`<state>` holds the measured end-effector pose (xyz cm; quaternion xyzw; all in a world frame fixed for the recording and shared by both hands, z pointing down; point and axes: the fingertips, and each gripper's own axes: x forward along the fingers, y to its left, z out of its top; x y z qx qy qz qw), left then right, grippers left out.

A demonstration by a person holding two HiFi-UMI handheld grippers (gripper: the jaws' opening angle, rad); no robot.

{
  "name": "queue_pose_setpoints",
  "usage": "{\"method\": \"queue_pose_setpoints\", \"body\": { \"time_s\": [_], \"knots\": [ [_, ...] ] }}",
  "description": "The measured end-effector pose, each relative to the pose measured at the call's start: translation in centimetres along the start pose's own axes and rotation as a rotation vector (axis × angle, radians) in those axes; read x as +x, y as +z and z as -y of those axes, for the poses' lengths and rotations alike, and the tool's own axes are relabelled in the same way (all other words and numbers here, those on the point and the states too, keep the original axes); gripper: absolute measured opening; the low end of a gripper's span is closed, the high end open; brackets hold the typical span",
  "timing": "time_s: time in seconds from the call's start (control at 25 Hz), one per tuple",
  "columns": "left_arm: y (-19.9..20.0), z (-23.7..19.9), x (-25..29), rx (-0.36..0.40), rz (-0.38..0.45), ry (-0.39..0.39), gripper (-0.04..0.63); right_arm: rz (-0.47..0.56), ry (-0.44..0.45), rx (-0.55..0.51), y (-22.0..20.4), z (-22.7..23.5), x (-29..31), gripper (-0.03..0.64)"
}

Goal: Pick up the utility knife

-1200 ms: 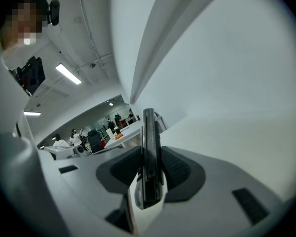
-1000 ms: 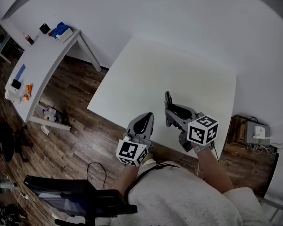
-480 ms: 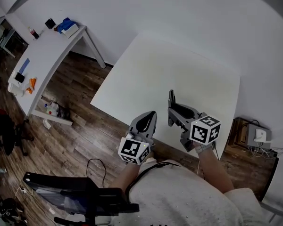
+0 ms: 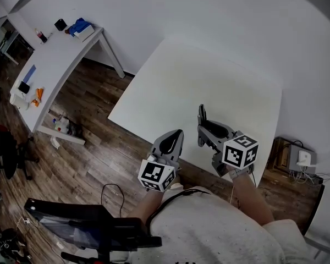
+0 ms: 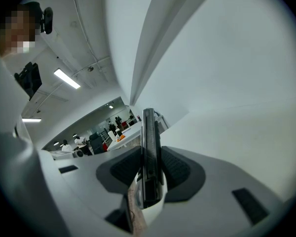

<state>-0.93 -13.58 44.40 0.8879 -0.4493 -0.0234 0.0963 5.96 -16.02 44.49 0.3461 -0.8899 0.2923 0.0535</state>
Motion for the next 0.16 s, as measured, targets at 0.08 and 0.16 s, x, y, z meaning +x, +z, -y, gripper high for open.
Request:
{"method": "queue_pose_setpoints", "body": {
  "time_s": [0.08,0.16],
  "knots": [
    [-0.18,-0.03,-0.23,-0.002,-0.003,-0.001,0.008,0.0,-0.005,0.002,-0.23,-0.02,-0.07,0.13],
    [-0.34,-0.06,-0.4,-0.003,-0.005,-0.002,0.008,0.001,-0.012,0.004,-0.44,-0.01,-0.14,0.13]
  ]
}}
